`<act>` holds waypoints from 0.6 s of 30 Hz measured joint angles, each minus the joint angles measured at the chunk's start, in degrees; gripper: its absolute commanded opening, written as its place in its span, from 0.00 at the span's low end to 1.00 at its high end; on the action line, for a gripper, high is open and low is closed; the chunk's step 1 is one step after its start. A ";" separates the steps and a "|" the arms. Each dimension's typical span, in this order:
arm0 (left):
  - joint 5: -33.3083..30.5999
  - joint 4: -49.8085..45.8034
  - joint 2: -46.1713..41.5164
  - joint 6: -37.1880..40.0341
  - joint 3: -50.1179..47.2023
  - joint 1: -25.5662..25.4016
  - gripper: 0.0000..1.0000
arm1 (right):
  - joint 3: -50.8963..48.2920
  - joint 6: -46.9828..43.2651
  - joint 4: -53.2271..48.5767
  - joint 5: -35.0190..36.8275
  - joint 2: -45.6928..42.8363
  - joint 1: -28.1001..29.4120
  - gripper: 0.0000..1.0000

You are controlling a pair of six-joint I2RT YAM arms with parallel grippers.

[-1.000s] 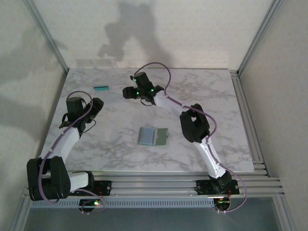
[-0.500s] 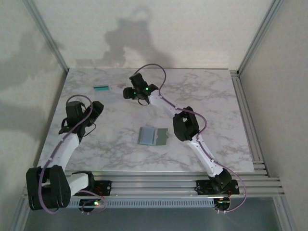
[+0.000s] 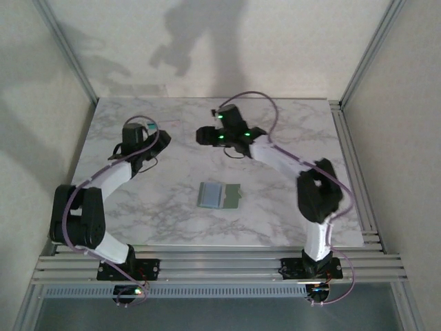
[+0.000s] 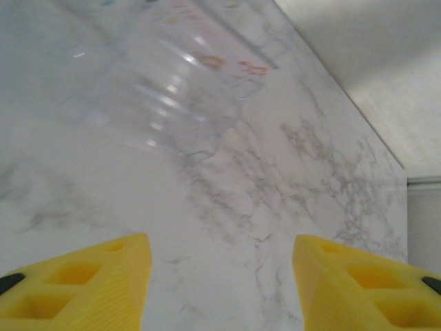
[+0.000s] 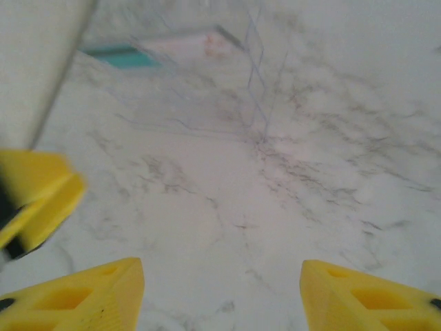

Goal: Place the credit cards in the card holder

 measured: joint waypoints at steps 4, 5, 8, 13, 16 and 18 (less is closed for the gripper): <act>-1.84 -0.83 8.15 4.20 8.55 -3.43 0.52 | -13.09 0.20 3.67 0.81 -13.27 -4.61 0.62; -2.99 -1.31 10.10 5.14 10.40 -4.28 0.51 | -15.89 0.13 3.69 1.25 -15.82 -5.31 0.62; -6.56 -3.30 15.08 6.97 14.75 -6.99 0.50 | -21.94 -0.50 2.47 2.82 -21.00 -5.64 0.62; -13.75 -8.13 22.12 7.91 21.27 -10.78 0.55 | -29.27 -1.92 0.48 4.68 -28.68 -5.75 0.62; -17.33 -10.82 25.42 8.09 24.37 -11.72 0.57 | -30.21 -2.91 -0.24 4.76 -31.76 -6.32 0.62; -19.08 -12.35 26.97 8.09 25.94 -11.78 0.58 | -30.77 -3.15 -0.02 4.66 -33.51 -6.58 0.62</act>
